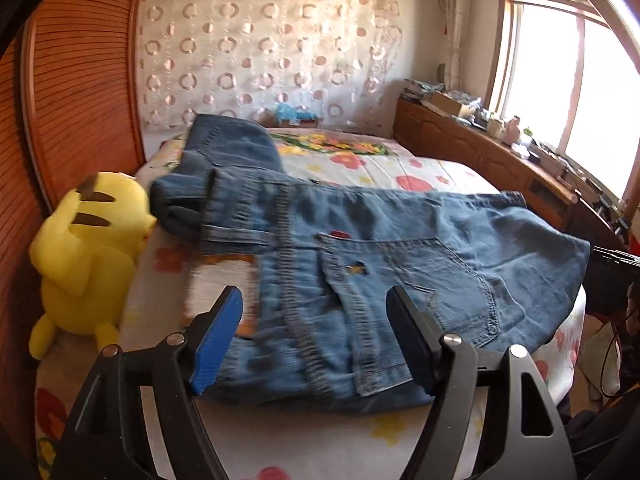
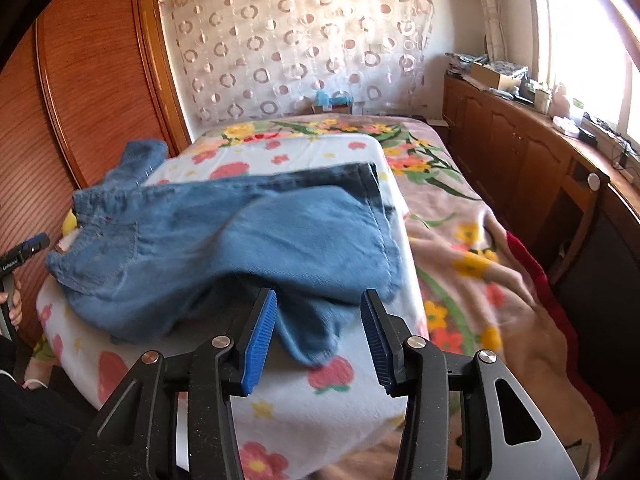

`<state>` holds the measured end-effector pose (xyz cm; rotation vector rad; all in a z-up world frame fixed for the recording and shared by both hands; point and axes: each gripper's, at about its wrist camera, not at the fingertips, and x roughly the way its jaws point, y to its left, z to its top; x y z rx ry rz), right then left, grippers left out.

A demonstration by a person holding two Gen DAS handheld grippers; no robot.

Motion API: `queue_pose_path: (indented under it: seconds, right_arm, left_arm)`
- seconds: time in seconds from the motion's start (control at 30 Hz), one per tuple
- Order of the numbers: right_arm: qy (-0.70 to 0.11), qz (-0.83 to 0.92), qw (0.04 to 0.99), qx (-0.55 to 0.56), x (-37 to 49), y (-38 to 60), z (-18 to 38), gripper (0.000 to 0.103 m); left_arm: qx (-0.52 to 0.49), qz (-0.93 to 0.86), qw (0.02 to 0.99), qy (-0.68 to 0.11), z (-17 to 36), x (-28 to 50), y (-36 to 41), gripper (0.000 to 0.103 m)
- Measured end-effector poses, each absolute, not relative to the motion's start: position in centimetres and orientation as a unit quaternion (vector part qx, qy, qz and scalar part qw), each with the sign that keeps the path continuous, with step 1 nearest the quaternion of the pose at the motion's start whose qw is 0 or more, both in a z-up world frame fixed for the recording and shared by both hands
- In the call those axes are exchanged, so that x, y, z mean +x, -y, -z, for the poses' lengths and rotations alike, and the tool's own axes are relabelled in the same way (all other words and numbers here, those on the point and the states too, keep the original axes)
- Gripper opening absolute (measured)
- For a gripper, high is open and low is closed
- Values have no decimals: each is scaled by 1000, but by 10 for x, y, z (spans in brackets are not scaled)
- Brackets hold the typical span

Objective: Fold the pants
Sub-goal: 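Press and smooth the folded jeans leg with the right tool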

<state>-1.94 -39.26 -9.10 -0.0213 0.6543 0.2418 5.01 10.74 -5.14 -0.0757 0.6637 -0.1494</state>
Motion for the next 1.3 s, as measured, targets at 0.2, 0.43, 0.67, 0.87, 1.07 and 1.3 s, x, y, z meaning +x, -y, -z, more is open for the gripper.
queue_pose_path:
  seconds: [0.2,0.43,0.67,0.87,1.07,1.3]
  right_arm:
    - [-347,-123,930,-4,-21,392,102,47]
    - [-369,-130,920,-6,-3,376,119,47]
    - [-351,-87,931,-41,4,375,113,8]
    - [-303,-64,951,-16,-14,403,78,6]
    - [-332,-57,940,-47,-24,401,90,18]
    - [-334,-50,941,-13,-25,421,84,49]
  left_arm:
    - [-33,98,935,-339,64,58,-79,75]
    - [-25,115,930,-349,70,57,-60,75]
    - [-24,116,929,-349,70,53,-61,75]
    - [-24,119,929,-349,70,54,-57,75]
    - [-18,112,930,-349,71,57,-53,76]
    - [-16,111,929,-352,74,58,-54,76]
